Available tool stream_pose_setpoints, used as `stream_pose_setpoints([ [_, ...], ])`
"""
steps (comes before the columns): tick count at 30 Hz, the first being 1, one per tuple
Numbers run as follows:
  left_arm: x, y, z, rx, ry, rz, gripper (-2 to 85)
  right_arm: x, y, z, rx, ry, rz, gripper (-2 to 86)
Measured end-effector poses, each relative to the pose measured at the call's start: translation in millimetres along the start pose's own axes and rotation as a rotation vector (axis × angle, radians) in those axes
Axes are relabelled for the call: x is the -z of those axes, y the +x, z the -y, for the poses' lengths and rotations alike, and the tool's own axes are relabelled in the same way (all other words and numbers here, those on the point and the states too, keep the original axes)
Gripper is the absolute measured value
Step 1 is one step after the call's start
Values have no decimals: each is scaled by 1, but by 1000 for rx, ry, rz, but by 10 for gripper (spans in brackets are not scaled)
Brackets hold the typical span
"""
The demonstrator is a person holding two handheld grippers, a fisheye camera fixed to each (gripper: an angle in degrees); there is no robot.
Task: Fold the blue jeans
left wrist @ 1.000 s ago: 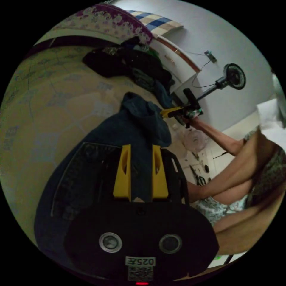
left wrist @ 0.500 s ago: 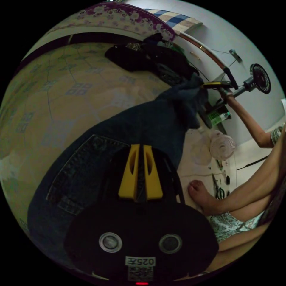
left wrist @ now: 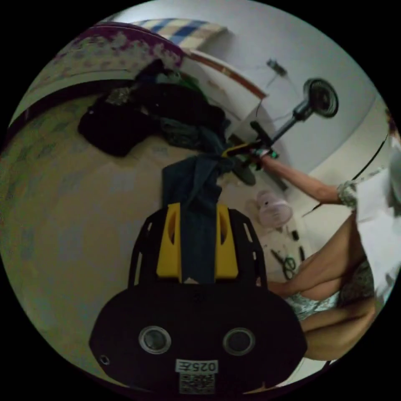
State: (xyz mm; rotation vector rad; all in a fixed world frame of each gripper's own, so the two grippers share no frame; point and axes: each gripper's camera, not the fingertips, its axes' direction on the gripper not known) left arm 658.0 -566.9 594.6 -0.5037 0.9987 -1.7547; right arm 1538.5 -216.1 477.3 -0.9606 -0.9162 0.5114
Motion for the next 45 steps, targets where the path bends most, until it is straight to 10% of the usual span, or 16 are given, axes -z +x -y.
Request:
stream_pose_setpoints([
  [8, -127, 60, 94, -468, -462, 556, -1, 55, 52, -39, -195, -55, 69, 187],
  [16, 10, -40, 147, 84, -331, -168, -15, 124, 80, -90, -611, 192, 475, 70],
  [21, 126, -44, 136, 103, -152, -296, -16, 190, -17, -153, -660, 528, 863, 65],
  [27, 306, -25, 45, 78, 24, -415, -16, 191, -247, -145, 1, 290, 1764, 66],
  [33, 419, -51, -126, 590, 148, -134, -16, 142, -429, -180, 481, -205, 1264, 82],
  [39, 435, -63, -174, 856, 196, 24, -16, 141, -306, -159, 86, 105, 603, 177],
  [45, 448, -72, -147, 905, 191, 52, -16, 87, -255, -103, 25, -136, 206, 183],
])
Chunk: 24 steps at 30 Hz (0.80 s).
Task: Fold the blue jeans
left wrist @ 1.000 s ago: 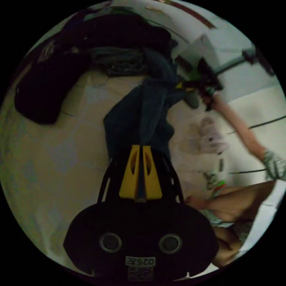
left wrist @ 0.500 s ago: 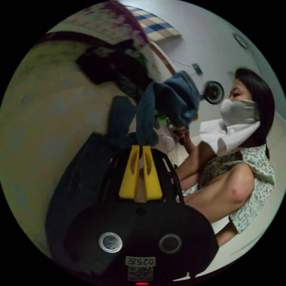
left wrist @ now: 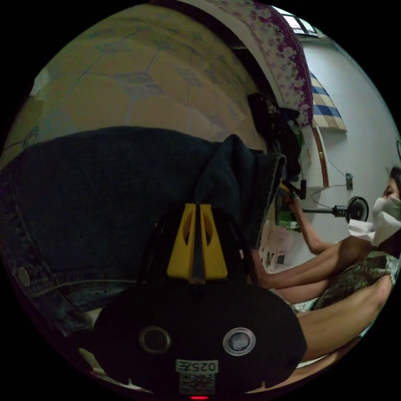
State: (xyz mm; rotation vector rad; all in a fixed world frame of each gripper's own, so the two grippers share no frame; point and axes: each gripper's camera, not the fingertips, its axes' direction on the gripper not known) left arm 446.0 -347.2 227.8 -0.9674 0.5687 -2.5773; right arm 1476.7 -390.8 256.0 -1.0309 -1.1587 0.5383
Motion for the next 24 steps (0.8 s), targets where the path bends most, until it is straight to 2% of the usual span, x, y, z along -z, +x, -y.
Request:
stream_pose_setpoints([
  [3, 10, 23, 14, -70, -20, 64, -16, -25, -32, 14, 24, -40, -206, 138],
  [4, 12, 32, 19, -93, -25, 91, -16, -36, -55, 15, 66, -49, -324, 84],
  [6, 15, 41, 24, -96, -28, 113, -17, -48, -87, 16, 154, -90, -314, 32],
  [8, 21, 49, 27, -102, -24, 125, -16, -54, -116, 12, 246, -174, -398, 11],
  [10, 31, 56, 29, -102, -12, 130, -16, -27, -146, -11, 367, -183, -570, 1],
  [13, 38, 55, 31, -59, -26, 130, -16, 32, -129, -32, 240, -291, -619, -1],
  [15, 40, 57, 33, -60, -22, 125, -16, 67, -102, -43, 140, -248, -640, 0],
  [17, 39, 60, 34, -70, -22, 141, -16, 83, -72, -52, 110, -180, -591, 1],
  [18, 38, 63, 35, -85, -29, 149, -16, 81, -44, -52, 31, -176, -450, 2],
  [19, 37, 65, 37, -90, -39, 155, -16, 66, -10, -50, -76, -255, -298, 2],
  [21, 37, 67, 39, -99, -57, 158, -16, 24, 32, -49, -167, -434, -173, 1],
  [22, 36, 67, 41, -106, -69, 158, -16, -3, 50, -51, -192, -515, -163, -1],
  [24, 35, 65, 42, -108, -87, 150, -16, -25, 62, -49, -204, -503, -154, -3],
])
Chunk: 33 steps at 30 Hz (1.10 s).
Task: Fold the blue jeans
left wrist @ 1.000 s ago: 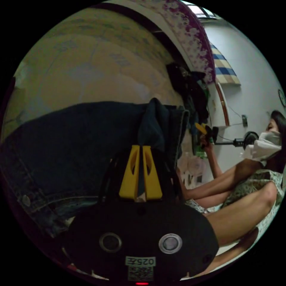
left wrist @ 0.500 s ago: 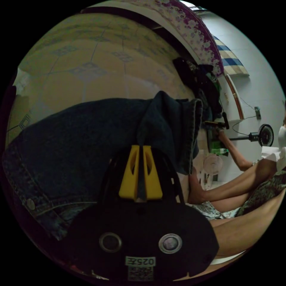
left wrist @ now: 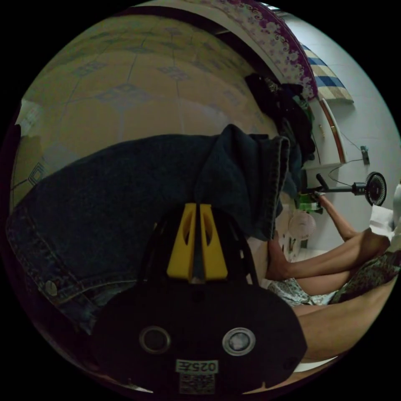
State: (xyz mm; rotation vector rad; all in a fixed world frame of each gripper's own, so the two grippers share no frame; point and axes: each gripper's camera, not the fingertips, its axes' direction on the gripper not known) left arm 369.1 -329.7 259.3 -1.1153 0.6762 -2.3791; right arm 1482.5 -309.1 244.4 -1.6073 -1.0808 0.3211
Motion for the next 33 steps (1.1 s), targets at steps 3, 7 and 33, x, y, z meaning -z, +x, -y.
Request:
stream_pose_setpoints([
  [3, -4, -4, 3, 11, -34, -14, -16, 14, -7, 9, 44, 65, 175, -4],
  [7, -17, -6, 1, -14, -57, 5, -16, 92, -2, -5, 276, 302, 1101, 1],
  [33, -59, -40, -163, -42, 381, -135, 38, 12, -92, 112, 400, 382, 127, 111],
])
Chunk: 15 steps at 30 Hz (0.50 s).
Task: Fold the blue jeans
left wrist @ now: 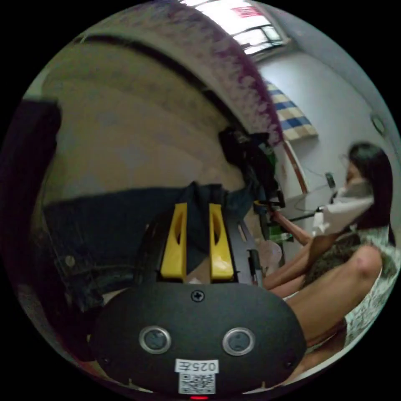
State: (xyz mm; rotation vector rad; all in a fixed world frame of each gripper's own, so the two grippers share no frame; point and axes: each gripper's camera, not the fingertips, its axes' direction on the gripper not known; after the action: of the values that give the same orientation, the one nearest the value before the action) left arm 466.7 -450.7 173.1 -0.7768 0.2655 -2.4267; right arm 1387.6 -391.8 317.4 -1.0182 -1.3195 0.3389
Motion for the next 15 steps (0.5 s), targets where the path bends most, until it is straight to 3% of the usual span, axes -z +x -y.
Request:
stream_pose_setpoints([
  [2, -22, 53, -7, -183, -11, 9, 33, -23, -18, 4, 59, -29, -55, 75],
  [4, -108, 107, -18, -357, -189, -85, 8, -60, -43, 7, 121, -78, -299, 12],
  [7, -256, 145, -63, -529, -380, -79, -9, -70, -60, -4, 140, 22, -479, -5],
  [10, -384, 133, -108, -568, -597, 161, -9, -73, -59, -10, 125, -86, -533, -8],
  [15, -442, 130, -141, -652, -540, 347, -9, -57, -20, -22, -35, -165, -390, -10],
])
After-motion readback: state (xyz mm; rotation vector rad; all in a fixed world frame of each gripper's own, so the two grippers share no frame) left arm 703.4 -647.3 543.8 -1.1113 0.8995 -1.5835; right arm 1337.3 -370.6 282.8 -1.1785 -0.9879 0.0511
